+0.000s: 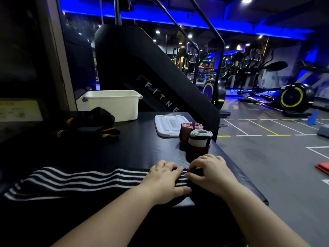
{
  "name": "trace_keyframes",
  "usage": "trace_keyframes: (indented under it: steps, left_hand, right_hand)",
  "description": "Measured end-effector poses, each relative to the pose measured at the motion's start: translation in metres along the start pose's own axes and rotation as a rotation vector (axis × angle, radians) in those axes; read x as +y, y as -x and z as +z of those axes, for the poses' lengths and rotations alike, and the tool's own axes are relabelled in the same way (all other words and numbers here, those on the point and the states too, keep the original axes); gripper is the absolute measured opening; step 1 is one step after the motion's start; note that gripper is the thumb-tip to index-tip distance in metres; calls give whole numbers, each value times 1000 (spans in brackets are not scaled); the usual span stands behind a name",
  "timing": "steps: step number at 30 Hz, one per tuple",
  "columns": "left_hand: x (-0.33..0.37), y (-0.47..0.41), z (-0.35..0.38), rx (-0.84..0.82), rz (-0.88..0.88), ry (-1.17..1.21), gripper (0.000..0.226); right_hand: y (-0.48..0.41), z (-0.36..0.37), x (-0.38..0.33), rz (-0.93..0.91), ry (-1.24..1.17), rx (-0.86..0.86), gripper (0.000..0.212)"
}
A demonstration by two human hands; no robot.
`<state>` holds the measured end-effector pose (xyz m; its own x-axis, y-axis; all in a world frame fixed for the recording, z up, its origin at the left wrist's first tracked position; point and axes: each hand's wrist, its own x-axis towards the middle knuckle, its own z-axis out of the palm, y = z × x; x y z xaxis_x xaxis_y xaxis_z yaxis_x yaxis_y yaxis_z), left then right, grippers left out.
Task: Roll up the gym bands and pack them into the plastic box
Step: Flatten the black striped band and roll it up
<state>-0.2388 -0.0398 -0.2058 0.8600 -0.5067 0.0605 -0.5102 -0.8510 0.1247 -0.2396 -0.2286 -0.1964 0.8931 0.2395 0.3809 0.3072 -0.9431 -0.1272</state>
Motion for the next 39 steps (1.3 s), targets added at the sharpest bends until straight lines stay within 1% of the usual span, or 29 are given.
trace_keyframes:
  steps: [2, 4, 10, 12, 14, 16, 18, 20, 22, 23, 25, 27, 29, 33, 36, 39]
  left_hand:
    - [1, 2, -2, 9, -16, 11, 77]
    - [-1, 4, -4, 14, -24, 26, 79]
    - [-19, 12, -5, -37, 14, -8, 79]
    - [-21, 13, -3, -24, 13, -10, 77]
    - [-22, 12, -1, -4, 18, -13, 75]
    - [-22, 11, 0, 6, 18, -10, 73]
    - [-23, 10, 1, 0, 13, -3, 72]
    - [-23, 10, 1, -3, 10, 10, 66]
    - [-24, 9, 0, -7, 5, 69, 51]
    - [-25, 9, -1, -5, 3, 100, 44]
    - [-26, 8, -2, 1, -9, 128, 40]
    - [-26, 7, -2, 1, -22, 121, 42]
    - [-26, 7, -2, -5, -40, 126, 44]
    - [-28, 6, -6, 16, -128, 177, 49]
    - [-35, 10, -9, 29, -205, 136, 57]
    - [-41, 17, -10, 14, -246, 98, 65]
  right_hand:
    - [2, 1, 0, 81, -63, -26, 34]
    - [3, 2, 0, 123, -124, -49, 33]
    - [6, 4, -2, 147, -178, -56, 28]
    - [5, 2, -4, 133, -149, -50, 28]
    - [1, -1, -6, 104, -43, -32, 30]
    - [-4, -5, -10, 31, 81, 0, 32]
    - [-9, -7, -15, -67, 138, 62, 29]
    - [-13, -12, -26, -114, 144, 102, 22]
    - [-16, -14, -39, -139, 152, 126, 15]
    - [-17, -13, -44, -119, 129, 104, 16]
    - [-21, -5, -50, -31, 87, 16, 23]
    - [-22, 7, -51, 38, 57, -53, 25]
    - [-21, 19, -47, 74, 28, -75, 25]
    - [-16, 32, -39, 88, 54, -91, 29]
    - [-16, 35, -37, 99, 54, -116, 29]
    - [-16, 34, -37, 102, 27, -135, 28]
